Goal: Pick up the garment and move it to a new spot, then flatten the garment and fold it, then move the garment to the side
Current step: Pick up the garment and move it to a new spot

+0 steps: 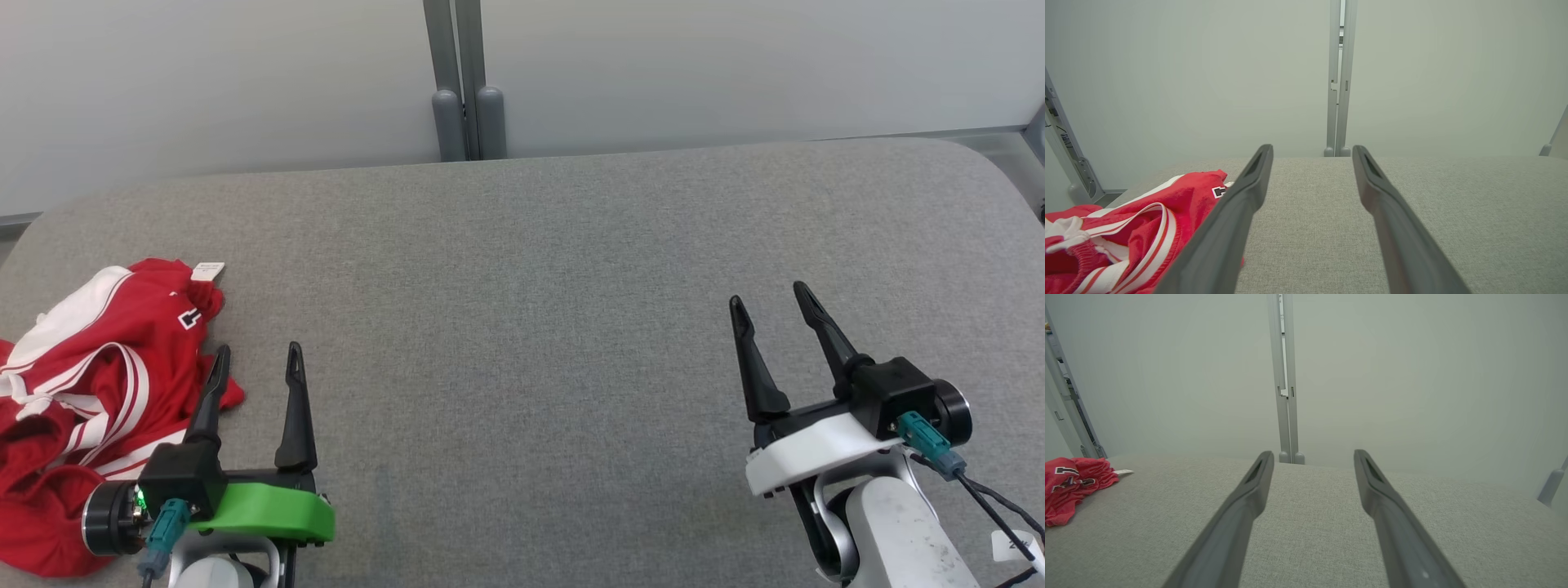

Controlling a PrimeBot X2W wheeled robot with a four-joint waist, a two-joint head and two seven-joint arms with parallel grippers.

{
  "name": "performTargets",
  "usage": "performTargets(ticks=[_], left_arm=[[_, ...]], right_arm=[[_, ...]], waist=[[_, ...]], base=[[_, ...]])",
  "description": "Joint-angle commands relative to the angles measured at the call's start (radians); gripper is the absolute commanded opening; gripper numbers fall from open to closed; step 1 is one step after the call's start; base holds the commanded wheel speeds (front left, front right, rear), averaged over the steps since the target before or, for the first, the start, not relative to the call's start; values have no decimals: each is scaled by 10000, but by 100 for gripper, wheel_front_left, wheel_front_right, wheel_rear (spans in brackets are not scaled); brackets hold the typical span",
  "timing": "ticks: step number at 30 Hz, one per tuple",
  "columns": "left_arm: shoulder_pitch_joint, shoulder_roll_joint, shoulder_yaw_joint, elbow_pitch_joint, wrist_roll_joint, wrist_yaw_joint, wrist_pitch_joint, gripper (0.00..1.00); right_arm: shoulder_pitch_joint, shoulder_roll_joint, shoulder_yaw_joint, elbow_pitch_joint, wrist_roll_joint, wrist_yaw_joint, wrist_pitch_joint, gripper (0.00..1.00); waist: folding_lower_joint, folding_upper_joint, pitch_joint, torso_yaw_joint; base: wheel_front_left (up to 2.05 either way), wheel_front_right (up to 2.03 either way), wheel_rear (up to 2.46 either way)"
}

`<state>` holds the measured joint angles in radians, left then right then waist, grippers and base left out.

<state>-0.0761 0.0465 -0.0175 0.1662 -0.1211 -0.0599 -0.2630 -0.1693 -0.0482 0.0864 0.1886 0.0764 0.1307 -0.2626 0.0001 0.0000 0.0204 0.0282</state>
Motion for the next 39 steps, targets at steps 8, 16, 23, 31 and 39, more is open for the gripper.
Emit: performTargets(ticks=[8, 16, 23, 31, 39], left_arm=[[-178, 68, 70, 111, -280, 191, -18, 100], [-195, 68, 278, 177, -579, 280, -18, 100], [-41, 66, 469, 214, -716, 296, -17, 100], [73, 65, 735, 330, -1029, 282, -17, 100], [185, 65, 857, 487, -932, 242, -17, 100]], right_arm=[[-17, -37, 111, 28, 358, 1, -34, 100], [12, -34, 368, 149, 811, 1, -34, 100], [91, -35, 602, 235, 1068, 1, -34, 100], [197, -38, 1055, 292, 1439, 1, -34, 100], [241, -35, 1445, 441, 1790, 1, -34, 100]], waist=[[-1, 0, 20, 175], [-1, 0, -24, 922], [-1, 0, -135, 1948], [-1, 0, -334, 3123], [-1, 0, -392, 3935]], base=[[0, 0, 0], [0, 0, 0], [0, 0, 0], [0, 0, 0], [0, 0, 0]])
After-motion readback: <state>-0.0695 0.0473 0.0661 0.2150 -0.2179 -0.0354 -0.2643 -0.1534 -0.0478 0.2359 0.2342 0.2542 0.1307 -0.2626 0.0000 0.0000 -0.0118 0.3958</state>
